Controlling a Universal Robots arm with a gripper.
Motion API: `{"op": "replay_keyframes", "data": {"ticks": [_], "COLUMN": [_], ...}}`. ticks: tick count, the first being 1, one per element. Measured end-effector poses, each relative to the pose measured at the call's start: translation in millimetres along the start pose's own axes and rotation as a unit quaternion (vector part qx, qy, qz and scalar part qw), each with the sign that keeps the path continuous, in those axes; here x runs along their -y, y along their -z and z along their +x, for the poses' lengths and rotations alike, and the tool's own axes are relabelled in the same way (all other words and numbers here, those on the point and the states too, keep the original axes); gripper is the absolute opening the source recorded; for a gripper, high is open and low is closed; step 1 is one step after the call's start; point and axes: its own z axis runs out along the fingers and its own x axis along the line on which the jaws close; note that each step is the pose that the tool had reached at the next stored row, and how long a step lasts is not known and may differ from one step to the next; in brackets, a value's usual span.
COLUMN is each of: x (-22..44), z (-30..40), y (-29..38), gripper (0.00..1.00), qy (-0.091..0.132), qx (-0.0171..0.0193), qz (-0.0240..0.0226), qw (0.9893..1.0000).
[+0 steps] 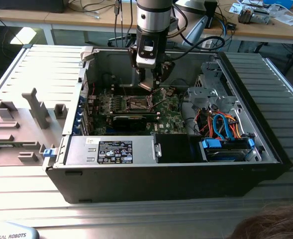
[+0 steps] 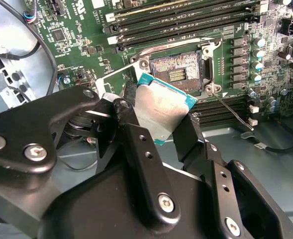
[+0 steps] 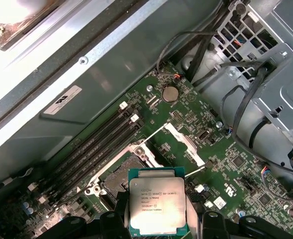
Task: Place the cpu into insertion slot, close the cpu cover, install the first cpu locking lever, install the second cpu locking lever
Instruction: 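Place the cpu into insertion slot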
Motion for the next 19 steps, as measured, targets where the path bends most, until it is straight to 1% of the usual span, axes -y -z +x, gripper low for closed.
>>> {"op": "replay_keyframes", "data": {"ticks": [19], "x": [0.0], "z": [0.0], "y": [0.0], "gripper": [0.54], "qy": [-0.016], "qx": [0.0008], "qz": [0.0003], "qw": [0.9999]}}
